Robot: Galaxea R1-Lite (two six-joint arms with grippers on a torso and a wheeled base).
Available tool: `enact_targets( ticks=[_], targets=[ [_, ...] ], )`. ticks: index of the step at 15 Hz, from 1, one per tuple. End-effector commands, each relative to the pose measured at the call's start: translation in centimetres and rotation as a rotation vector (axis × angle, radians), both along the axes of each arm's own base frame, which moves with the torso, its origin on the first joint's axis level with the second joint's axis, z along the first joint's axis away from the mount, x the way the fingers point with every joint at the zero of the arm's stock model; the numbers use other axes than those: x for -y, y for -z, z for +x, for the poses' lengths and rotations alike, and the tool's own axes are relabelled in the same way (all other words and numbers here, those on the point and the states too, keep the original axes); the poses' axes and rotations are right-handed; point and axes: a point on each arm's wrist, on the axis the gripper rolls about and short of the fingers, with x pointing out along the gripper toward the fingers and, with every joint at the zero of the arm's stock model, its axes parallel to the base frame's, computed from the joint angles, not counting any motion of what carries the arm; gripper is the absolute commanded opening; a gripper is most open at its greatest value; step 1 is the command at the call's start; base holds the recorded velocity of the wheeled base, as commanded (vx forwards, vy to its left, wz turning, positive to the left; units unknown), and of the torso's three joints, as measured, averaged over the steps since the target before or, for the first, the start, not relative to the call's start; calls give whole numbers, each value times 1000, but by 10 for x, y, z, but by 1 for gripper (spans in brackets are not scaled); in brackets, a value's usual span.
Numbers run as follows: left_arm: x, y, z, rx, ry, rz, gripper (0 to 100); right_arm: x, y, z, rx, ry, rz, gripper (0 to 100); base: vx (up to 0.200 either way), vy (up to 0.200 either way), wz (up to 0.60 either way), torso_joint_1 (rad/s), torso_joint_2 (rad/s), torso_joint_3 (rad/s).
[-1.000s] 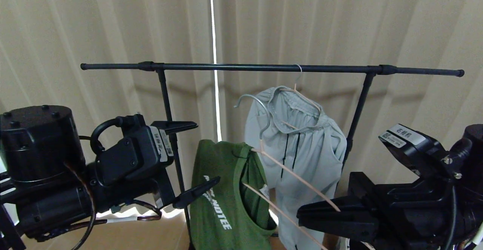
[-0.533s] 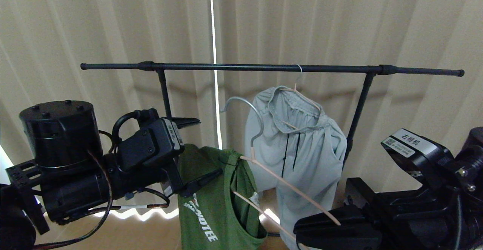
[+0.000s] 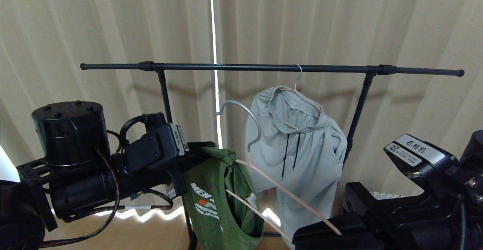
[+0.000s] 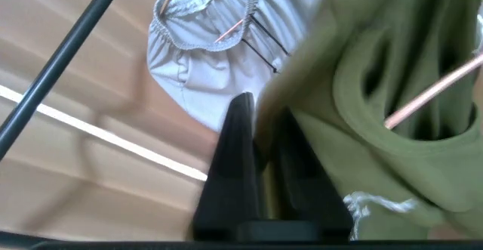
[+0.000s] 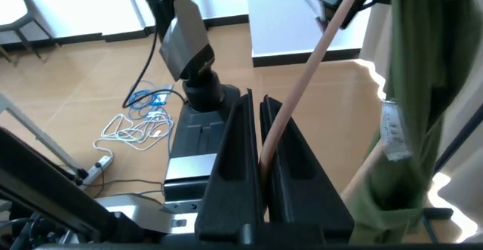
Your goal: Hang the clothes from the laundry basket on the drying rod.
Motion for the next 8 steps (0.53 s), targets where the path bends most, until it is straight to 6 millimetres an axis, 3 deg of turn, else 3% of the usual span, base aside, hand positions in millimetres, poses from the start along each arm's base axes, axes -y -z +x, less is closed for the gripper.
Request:
enact_targets(
  ticks=[1, 3, 4, 8],
  targets=[
    [0, 1, 0, -2, -3, 0, 0, 1, -1, -1, 3, -2, 2, 0, 0, 0, 0, 0, 0, 0],
    [-4, 2, -1, 4, -17, -3, 0, 3, 1, -3, 13, -1, 0, 0, 0, 0, 0, 0, 0, 0],
    [-5, 3, -1, 22, -17, -16, 0, 5, 1, -6, 23, -3, -2, 100, 0, 0, 0, 0, 0, 0],
    [-11, 4, -3, 62, -71, -36, 0, 17, 2, -2, 51, 59, -2, 100, 0, 0, 0, 0, 0, 0]
  ],
)
